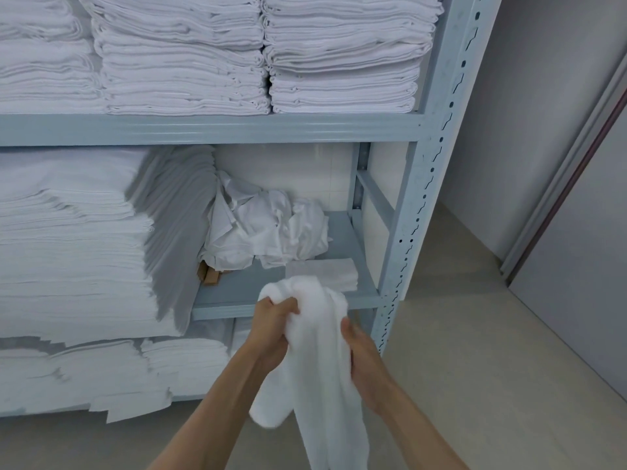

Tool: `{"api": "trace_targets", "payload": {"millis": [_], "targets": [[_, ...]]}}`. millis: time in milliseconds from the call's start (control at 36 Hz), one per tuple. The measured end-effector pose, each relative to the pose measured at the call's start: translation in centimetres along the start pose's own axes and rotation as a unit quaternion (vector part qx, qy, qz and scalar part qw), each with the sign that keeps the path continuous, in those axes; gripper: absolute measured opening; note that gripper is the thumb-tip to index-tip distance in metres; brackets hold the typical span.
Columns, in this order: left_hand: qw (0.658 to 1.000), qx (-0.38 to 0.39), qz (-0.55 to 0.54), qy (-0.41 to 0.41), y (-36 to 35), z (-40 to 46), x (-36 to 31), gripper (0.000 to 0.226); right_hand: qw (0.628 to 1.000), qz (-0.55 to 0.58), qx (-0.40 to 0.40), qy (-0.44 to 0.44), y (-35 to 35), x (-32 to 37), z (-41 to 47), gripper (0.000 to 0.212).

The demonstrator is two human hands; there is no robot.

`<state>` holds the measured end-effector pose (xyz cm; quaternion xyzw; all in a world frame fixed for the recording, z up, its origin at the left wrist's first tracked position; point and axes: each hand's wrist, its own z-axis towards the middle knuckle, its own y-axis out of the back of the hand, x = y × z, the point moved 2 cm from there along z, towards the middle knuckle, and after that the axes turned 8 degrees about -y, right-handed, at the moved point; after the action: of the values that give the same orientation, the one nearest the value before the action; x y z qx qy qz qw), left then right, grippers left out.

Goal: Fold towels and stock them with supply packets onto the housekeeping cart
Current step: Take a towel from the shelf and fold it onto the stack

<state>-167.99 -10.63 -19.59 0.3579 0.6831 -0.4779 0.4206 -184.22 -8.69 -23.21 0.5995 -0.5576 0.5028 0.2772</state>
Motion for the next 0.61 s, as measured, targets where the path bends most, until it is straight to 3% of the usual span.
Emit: {"api": "trace_targets", "payload": {"millis": [83,167,278,389,472,556,611], "targets": [[0.995,0.040,-0.065,0.057,-1.0,-0.4,0.6,0.039,0.997,-0.053,-0.020,0.049,-0.6,0.6,-0.2,0.044],[0.985,0.064,-0.126,0.101,-1.6,-0.6,1.3,0.046,0.989,-0.076,-0.102,0.075,-0.4,1.4,0.1,0.026],[0.988,0.115,-0.040,0.094,-2.0,-1.7,2.6,0.044,0.980,-0.021,-0.183,0.075,0.3,2.7,0.8,0.012],[0.979,0.142,-0.025,0.144,-1.8,-3.2,4.9,0.053,0.979,0.033,-0.190,0.064,0.5,3.5,1.8,0.030],[0.979,0.160,-0.022,0.126,-1.8,-3.6,5.1,0.057,0.977,0.045,-0.199,0.066,0.5,3.7,2.3,0.044],[0.983,0.149,0.011,0.103,-2.2,-3.3,4.6,0.057,0.973,0.025,-0.219,0.070,0.5,3.8,2.5,0.037],[0.987,0.127,0.056,0.077,-2.3,-2.8,4.3,0.055,0.972,0.006,-0.227,0.065,0.7,3.7,2.8,0.045]]}}
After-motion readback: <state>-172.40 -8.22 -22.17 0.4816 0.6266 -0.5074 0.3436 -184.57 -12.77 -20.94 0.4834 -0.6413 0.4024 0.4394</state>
